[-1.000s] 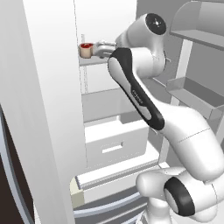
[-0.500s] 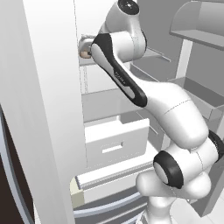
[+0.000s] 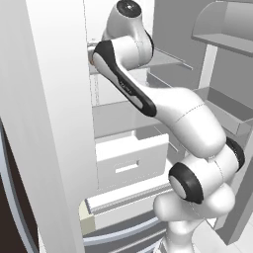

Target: Gather the lemon wedge and lemon from the fridge and place them on a tray on the dining counter. Then gather the steaks from the fridge and place them on the other tray.

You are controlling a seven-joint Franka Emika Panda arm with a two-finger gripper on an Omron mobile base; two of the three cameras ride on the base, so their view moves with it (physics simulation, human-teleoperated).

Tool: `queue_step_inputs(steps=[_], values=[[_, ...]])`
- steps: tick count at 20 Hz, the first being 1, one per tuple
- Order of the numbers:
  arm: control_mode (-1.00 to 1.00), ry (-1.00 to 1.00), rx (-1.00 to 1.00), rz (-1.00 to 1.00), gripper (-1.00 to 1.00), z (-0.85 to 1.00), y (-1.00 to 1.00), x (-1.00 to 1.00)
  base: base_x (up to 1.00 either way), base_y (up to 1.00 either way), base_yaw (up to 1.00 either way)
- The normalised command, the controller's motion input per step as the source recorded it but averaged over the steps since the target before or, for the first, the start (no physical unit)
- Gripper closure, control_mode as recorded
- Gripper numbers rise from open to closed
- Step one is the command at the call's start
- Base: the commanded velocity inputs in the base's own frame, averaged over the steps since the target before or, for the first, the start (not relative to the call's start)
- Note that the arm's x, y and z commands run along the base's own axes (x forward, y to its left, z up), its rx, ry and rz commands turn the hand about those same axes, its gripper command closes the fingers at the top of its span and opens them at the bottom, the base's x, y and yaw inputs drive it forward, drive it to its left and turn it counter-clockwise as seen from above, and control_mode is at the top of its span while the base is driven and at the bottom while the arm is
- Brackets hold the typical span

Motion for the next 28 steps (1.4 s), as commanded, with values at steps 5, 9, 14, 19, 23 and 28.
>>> queue_step_inputs(steps=[5,9,14,19,23,28], values=[[-1.00,-0.06,0.00,0.05,-1.00,-0.13,0.00,0.23,0.00,0.00,0.00],[-1.00,-0.01,0.00,0.03,-1.00,-0.06,0.00,0.31,0.00,0.00,0.00],[-1.00,0.00,0.00,0.01,-1.00,0.00,-0.03,0.31,0.00,0.00,0.00],[-1.00,0.01,0.00,0.00,-1.00,0.00,-0.03,0.29,0.00,0.00,0.00],[-1.00,0.02,0.00,0.00,-1.00,0.00,0.00,0.40,0.00,0.00,0.00],[-1.00,0.03,0.00,0.00,-1.00,0.00,0.00,0.37,0.00,0.00,0.00]])
